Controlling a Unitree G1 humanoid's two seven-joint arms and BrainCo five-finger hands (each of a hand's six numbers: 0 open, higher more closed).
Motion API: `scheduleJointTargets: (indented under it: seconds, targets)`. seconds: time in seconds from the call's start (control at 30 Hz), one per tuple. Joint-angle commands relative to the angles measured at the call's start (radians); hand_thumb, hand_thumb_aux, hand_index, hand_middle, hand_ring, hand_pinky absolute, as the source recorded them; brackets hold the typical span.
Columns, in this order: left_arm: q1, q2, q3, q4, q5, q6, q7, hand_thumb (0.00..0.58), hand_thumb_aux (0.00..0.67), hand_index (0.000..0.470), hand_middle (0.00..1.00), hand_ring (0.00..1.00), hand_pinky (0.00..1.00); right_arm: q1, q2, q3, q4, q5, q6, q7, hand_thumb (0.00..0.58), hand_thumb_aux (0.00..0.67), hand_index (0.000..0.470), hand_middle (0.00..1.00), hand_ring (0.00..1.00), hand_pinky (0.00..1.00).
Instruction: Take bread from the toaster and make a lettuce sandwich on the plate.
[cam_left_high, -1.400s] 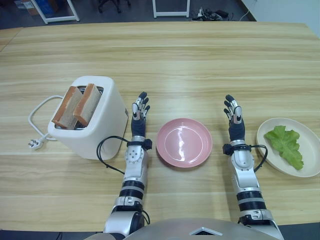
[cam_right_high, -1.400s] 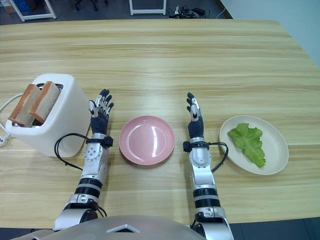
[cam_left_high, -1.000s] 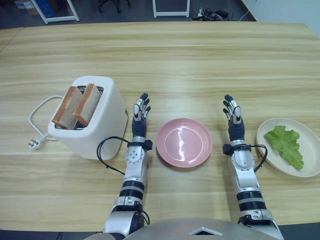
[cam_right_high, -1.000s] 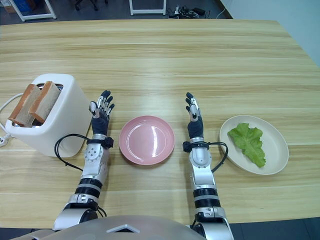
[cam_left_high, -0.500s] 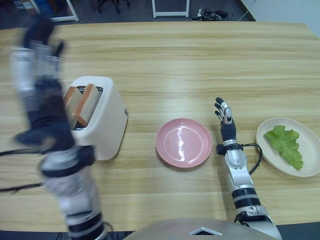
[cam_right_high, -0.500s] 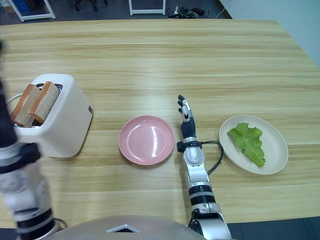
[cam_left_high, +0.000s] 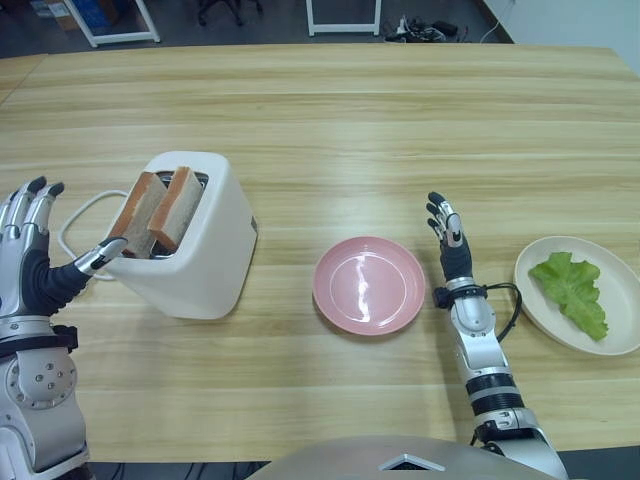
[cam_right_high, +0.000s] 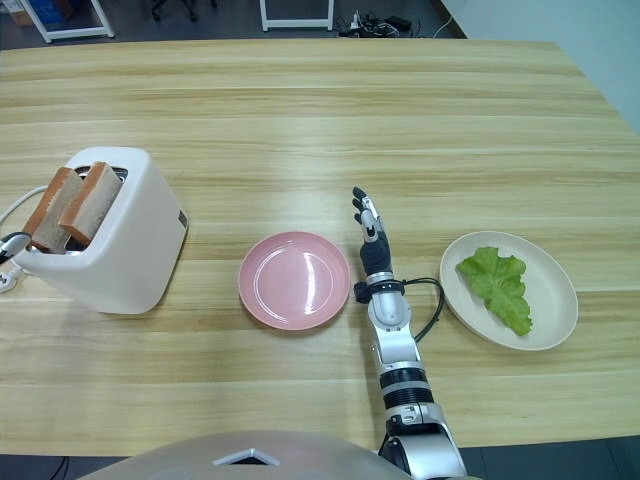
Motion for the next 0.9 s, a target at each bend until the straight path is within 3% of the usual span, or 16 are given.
scheduleJointTargets:
  seconds: [0.03,0.2,0.5,0.53,0.57,0.6,0.63,0.9]
  targets:
    - [-0.021,0.021,-0.047,0.044,0.051,0.072,0.025,0.000,0.000,0.000,0.00,0.00,0.00,0.011,-0.007,-0.009,-0.011,0.002,0.014,0.001,0.000,0.000,0.000,0.00,0.00,0.00]
    - [-0.093,0.044,-0.134,0.099,0.095,0.129,0.066,0.000,0.000,0.000,0.00,0.00,0.00,0.020,-0.003,-0.013,-0.010,0.000,0.017,-0.005,0.000,0.000,0.000,0.00,0.00,0.00]
    - [-0.090,0.073,-0.209,0.124,0.112,0.164,0.108,0.000,0.000,0.000,0.00,0.00,0.00,0.028,-0.010,-0.030,0.009,0.007,0.022,-0.010,0.000,0.000,0.000,0.00,0.00,0.00]
    - [-0.086,0.076,-0.213,0.126,0.108,0.166,0.109,0.124,0.076,0.053,0.00,0.00,0.00,0.029,-0.010,-0.031,0.007,0.007,0.022,-0.009,0.000,0.000,0.000,0.00,0.00,0.00]
    - [-0.082,0.078,-0.217,0.128,0.105,0.168,0.111,0.476,0.386,0.271,0.00,0.00,0.00,0.030,-0.009,-0.031,0.006,0.006,0.023,-0.010,0.000,0.000,0.000,0.00,0.00,0.00]
    - [-0.079,0.079,-0.218,0.127,0.100,0.170,0.111,0.552,0.523,0.367,0.00,0.00,0.00,0.030,-0.009,-0.032,0.005,0.006,0.023,-0.010,0.000,0.000,0.000,0.00,0.00,0.00]
    - [-0.077,0.080,-0.220,0.126,0.097,0.172,0.112,0.580,0.670,0.470,0.00,0.00,0.00,0.031,-0.010,-0.033,0.004,0.006,0.024,-0.010,0.000,0.000,0.000,0.00,0.00,0.00]
    - [-0.041,0.076,-0.221,0.054,0.025,0.128,0.118,0.580,0.670,0.470,0.00,0.00,0.00,0.031,-0.013,-0.039,0.005,0.005,0.024,-0.008,0.000,0.000,0.000,0.00,0.00,0.00]
